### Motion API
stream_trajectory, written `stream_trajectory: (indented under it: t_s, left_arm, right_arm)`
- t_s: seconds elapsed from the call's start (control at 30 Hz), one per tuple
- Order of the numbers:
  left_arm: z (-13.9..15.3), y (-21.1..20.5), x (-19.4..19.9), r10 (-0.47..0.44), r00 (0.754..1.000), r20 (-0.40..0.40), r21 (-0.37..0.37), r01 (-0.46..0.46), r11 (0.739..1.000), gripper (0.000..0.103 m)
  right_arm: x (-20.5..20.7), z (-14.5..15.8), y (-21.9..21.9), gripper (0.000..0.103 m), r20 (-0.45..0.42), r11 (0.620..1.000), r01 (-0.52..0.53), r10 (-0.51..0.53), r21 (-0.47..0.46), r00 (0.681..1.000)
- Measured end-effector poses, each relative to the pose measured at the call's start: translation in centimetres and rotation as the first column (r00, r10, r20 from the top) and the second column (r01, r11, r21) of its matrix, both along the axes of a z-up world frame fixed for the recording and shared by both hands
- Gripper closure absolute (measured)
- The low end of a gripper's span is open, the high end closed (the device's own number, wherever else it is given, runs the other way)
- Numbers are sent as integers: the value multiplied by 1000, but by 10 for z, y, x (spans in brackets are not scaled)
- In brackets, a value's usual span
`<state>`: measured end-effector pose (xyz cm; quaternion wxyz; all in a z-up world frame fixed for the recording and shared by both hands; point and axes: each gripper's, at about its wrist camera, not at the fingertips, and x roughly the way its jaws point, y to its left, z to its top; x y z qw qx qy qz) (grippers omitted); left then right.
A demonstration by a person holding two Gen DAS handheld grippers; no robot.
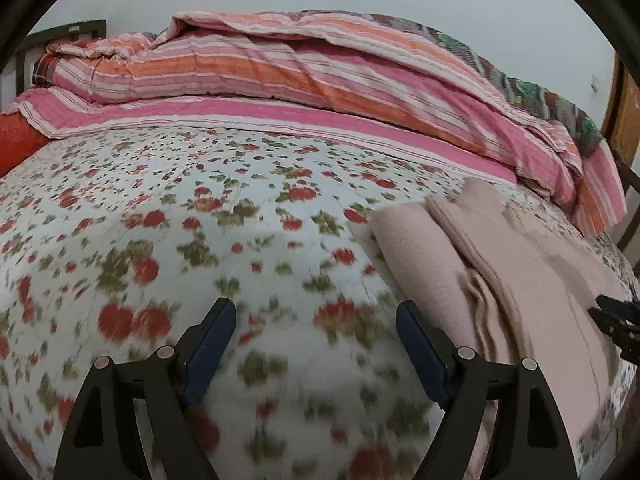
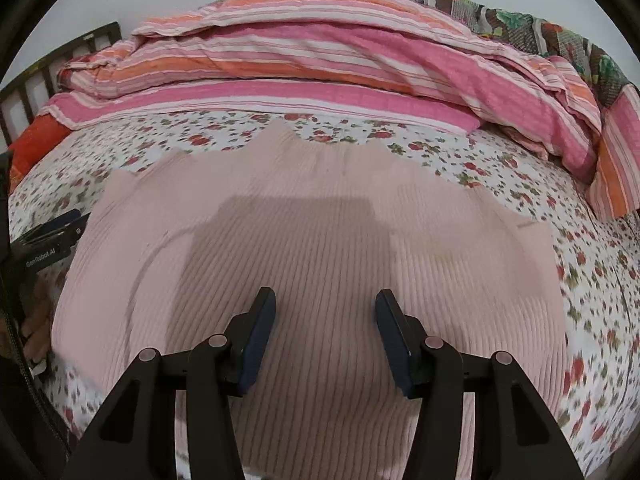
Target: Fold small clothes
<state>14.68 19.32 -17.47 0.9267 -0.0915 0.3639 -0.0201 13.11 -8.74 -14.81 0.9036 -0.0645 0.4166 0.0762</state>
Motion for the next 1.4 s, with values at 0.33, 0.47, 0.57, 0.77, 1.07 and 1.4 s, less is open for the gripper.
stream_trajectory:
  t_s: [0.33,0.47,0.57,0.77,1.07,1.4]
  left_arm:
    - [17,7,-75,-85,996,31,-352,91,931,23]
    - [12,-10,-102,-134,990,44,-372,141,917,23]
    - [7,-22,-113,-158,986,49,-404,164,900,23]
    - [-6,-48,-113,-168,986,22,-423,161,892,23]
    - [-5,-58,-99,-91,994,53,-529,105,842,27]
    - [-8,-68,-70,-11,1000,18,-587,19,809,33]
  right_arm:
    - [-56,-17,-2,51,44,999,-48,49,-20,998]
    - [-79,-23,-5,51,64,998,-58,59,-19,996]
    - [-88,-20,-9,51,62,997,-77,76,4,995]
    - [-106,-4,-43,51,86,991,-65,55,117,995]
    - [-118,7,-105,51,113,982,20,-42,188,993]
    - [-118,1,-151,51,98,962,68,-97,266,990]
